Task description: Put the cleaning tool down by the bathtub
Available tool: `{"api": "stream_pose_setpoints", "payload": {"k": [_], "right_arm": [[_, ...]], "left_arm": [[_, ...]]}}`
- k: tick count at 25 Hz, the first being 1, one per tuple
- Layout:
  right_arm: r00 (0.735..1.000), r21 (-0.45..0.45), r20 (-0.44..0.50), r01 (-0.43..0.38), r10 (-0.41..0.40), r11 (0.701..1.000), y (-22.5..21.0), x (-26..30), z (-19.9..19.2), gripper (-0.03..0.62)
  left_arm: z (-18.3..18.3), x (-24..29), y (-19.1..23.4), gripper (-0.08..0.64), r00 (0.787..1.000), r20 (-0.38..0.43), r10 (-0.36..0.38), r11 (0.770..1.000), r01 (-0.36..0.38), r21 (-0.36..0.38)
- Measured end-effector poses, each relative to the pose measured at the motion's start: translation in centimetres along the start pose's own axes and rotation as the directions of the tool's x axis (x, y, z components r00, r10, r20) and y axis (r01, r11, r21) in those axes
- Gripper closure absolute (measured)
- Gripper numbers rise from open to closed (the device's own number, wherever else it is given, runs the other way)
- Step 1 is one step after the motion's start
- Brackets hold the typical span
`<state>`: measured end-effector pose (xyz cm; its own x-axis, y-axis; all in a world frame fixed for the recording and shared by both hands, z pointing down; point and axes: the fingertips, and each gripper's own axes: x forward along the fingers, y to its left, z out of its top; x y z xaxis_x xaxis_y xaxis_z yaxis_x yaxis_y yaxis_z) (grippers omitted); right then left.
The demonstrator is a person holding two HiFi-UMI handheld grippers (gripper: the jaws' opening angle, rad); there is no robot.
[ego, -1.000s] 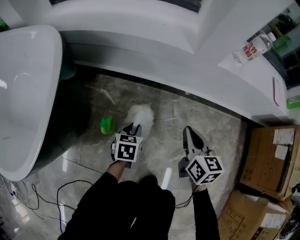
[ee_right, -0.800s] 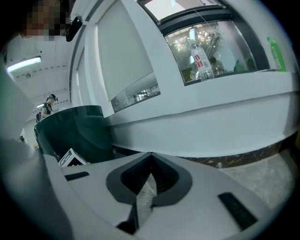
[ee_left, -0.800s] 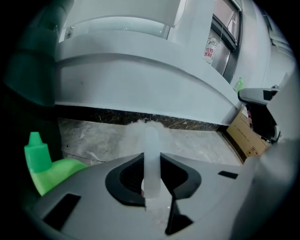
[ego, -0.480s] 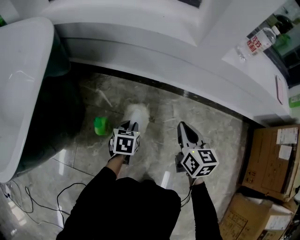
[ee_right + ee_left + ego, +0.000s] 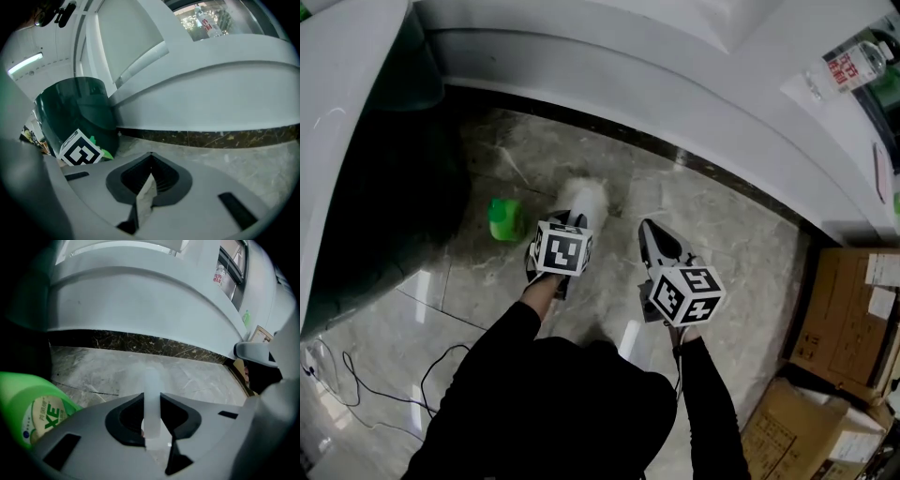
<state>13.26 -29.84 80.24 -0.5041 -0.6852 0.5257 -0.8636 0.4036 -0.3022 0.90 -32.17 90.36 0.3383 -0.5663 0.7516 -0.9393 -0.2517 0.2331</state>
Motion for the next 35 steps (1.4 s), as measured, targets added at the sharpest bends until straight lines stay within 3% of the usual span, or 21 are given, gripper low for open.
{"api": "stream_pose_setpoints", "payload": {"k": [7, 20, 26, 35], "right_arm": [[0.998, 0.018, -0.058, -0.015, 0.016, 1.000, 0.1, 1.3, -2.6, 0.594], [0.997, 0.002, -0.079, -0.013, 0.013, 1.000, -0.2, 1.8, -3.0, 0.593], [0.997, -0.004, -0.077, -0.010, 0.010, 1.000, -0.4, 1.7, -2.7, 0.594], [0.996, -0.003, -0.085, -0.008, 0.007, 1.000, -0.8, 1.8, -2.1, 0.594]], "left_arm": [[-1.3, 1.2, 0.3, 0.471, 0.998, -0.056, 0.014, 1.000, -0.015, -0.018], [-1.2, 2.8, -0.3, 0.466, 0.993, -0.115, 0.039, 0.999, -0.038, 0.015], [-2.0, 2.9, -0.5, 0.420, 0.988, -0.154, 0.029, 1.000, -0.030, -0.005], [-0.2, 0.4, -0.5, 0.407, 0.994, -0.110, -0.006, 1.000, 0.005, -0.006]]}}
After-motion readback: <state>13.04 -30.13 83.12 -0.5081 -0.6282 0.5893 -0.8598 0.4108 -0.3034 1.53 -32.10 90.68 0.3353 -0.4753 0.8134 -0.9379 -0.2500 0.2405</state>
